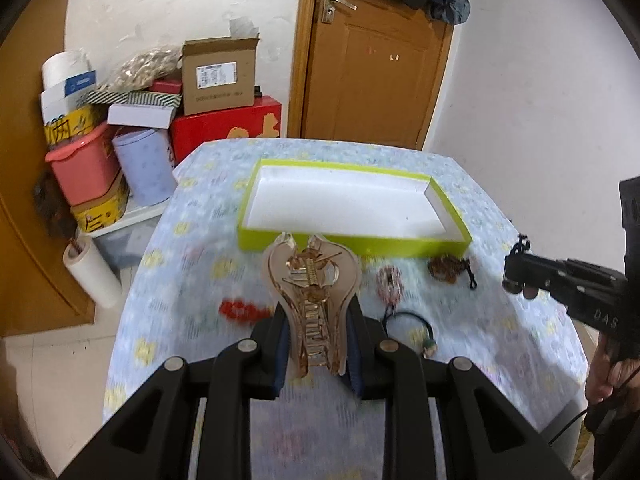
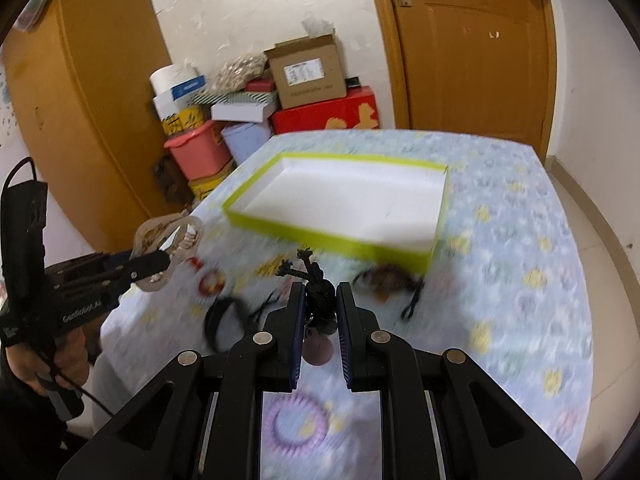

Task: Organize jewelry
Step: 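Grasp the black bow charm with the right tool while the left tool lifts the claw clip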

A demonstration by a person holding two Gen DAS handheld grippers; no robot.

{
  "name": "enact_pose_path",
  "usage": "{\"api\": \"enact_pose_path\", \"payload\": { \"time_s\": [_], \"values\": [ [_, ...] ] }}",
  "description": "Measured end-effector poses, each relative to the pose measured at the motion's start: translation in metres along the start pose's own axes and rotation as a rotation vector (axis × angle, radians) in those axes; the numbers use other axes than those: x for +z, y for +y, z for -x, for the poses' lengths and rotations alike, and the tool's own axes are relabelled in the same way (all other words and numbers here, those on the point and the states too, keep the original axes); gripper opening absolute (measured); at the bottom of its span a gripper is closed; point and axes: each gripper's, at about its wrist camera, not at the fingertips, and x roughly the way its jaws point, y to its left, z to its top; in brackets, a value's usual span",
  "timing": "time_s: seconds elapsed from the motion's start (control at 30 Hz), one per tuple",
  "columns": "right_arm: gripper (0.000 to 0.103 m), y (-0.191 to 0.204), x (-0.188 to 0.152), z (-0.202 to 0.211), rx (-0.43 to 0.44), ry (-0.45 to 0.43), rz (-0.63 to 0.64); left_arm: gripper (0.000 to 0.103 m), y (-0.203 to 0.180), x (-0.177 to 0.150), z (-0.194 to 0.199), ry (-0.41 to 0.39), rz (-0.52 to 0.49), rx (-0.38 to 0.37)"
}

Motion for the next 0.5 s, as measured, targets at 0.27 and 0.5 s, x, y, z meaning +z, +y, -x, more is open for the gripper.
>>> {"api": "enact_pose_path", "payload": {
  "time_s": [0.27,0.5],
  "values": [
    [0.016,-0.029,0.047,-0.04,-0.052,-0.004,0.005,0.025,0.015,0.051,-0.054,0.023,-0.024,0.005],
    [0.016,-0.058,0.078,-0.093,-0.095,0.034,-0.003,0.025,0.027,0.088,-0.116,0.075,-0.021,-0.006]
  ]
}}
